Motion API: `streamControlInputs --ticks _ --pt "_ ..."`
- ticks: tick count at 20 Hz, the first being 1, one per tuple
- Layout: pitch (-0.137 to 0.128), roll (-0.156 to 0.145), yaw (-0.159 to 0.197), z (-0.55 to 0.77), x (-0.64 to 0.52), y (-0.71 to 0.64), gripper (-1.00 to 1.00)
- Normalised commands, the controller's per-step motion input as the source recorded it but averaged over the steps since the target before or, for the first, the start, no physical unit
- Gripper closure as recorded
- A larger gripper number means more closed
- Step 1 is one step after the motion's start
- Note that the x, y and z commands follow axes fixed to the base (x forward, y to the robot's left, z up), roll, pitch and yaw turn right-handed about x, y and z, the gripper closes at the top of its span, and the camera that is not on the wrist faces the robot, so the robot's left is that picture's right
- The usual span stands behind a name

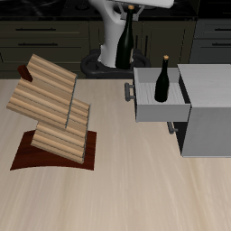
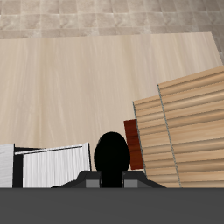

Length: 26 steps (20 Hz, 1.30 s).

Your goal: Place the wine bottle from the table into the top drawer

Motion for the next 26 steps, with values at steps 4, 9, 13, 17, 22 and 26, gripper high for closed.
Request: streamControlInputs --ticks 4,9,13,17,22,26 --pt "-0.012 0.041 0.019 -0.08 -0.32 0.19 1.0" --pt "0.004 0.012 0.02 -0.11 -0.18 0.08 1.0" --pt "0.022 -0.027 -0.031 -0.1 -0.2 -0.05 1.0" --pt "0.005 -0.007 0.045 -0.09 -0.18 0.0 1.0" --pt "-0.006 -0.01 -0.006 -0.11 -0.2 0.02 1.0" --pt "0.015 0.002 0.022 -0.13 -0.11 0.02 1.0"
